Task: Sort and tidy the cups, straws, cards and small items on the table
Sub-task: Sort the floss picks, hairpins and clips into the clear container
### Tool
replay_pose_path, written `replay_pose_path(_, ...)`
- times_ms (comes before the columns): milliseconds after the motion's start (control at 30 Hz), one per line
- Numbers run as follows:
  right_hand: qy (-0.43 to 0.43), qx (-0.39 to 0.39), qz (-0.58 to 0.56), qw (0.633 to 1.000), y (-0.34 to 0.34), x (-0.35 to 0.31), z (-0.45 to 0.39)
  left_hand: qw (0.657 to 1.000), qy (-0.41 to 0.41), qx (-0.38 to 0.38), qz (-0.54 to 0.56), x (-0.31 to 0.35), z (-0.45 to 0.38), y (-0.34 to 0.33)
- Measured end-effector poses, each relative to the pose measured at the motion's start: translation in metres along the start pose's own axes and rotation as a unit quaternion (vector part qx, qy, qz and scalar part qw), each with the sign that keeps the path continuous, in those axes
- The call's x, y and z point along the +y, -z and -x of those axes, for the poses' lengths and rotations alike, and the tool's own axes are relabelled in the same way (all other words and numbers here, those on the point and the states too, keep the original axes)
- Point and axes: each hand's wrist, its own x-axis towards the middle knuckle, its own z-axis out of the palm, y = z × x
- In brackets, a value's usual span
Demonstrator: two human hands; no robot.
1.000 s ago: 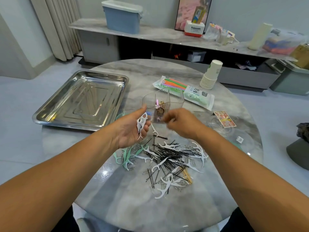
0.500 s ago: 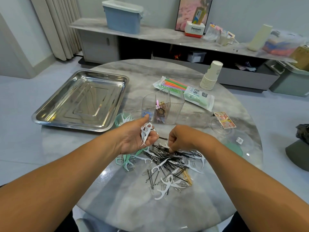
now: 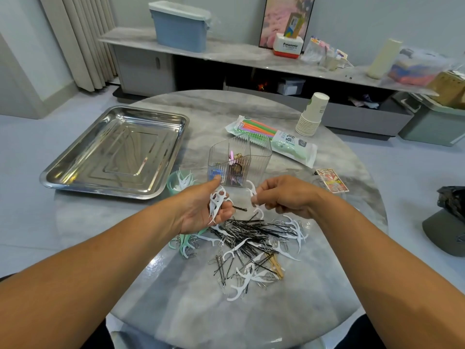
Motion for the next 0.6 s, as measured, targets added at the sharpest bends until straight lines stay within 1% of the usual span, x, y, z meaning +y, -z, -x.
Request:
replay_pose_path(67,-0.009,-0.016,-0.113,0.993,-0.001,-0.002,0.000,1.000,-0.002,-0.003,-0.008,-0.001,0.000,-0.001)
replay_pose_path(167,-0.018,-0.032,-0.259,0.965,-0.007,-0.007,0.000,1.000,0.000,-0.015,0.004,-0.002,0.001,-0.005)
replay_pose_path(267,-0.009,-0.026,-0.346,0.938,-0.019,-0.012,0.000,0.998,0.008,-0.043,0.035,-0.004,0.002,-0.009)
replay_pose_path(300,0.011,-0.008,-0.364,0.931,-0.024,-0.013,0.000,0.998,0.011,-0.049,0.045,-0.004,0.002,-0.011)
replay_pose_path(333,0.051,0.024,-0.362,0.931,-0.029,-0.013,-0.001,0.997,0.014,-0.052,0.056,-0.004,0.003,-0.012)
replay_pose_path(367,0.111,0.068,-0.331,0.935,-0.034,-0.013,-0.001,0.996,0.016,-0.051,0.067,-0.003,0.002,-0.012)
replay_pose_path(400,0.182,0.112,-0.271,0.939,-0.037,-0.012,-0.001,0.996,0.016,-0.051,0.078,-0.003,0.002,-0.011)
replay_pose_path(433,0.251,0.146,-0.191,0.938,-0.040,-0.011,0.000,0.995,0.016,-0.054,0.088,-0.002,0.002,-0.011)
replay_pose_path(467,0.311,0.163,-0.101,0.931,-0.042,-0.010,0.001,0.993,0.014,-0.064,0.096,0.000,0.003,-0.010)
replay_pose_path(533,0.398,0.142,0.063,0.904,-0.046,-0.007,0.004,0.989,0.011,-0.100,0.109,0.003,0.005,-0.007)
replay_pose_path(600,0.452,0.108,0.188,0.865,-0.050,-0.003,0.007,0.987,0.013,-0.118,0.107,0.006,0.007,-0.007)
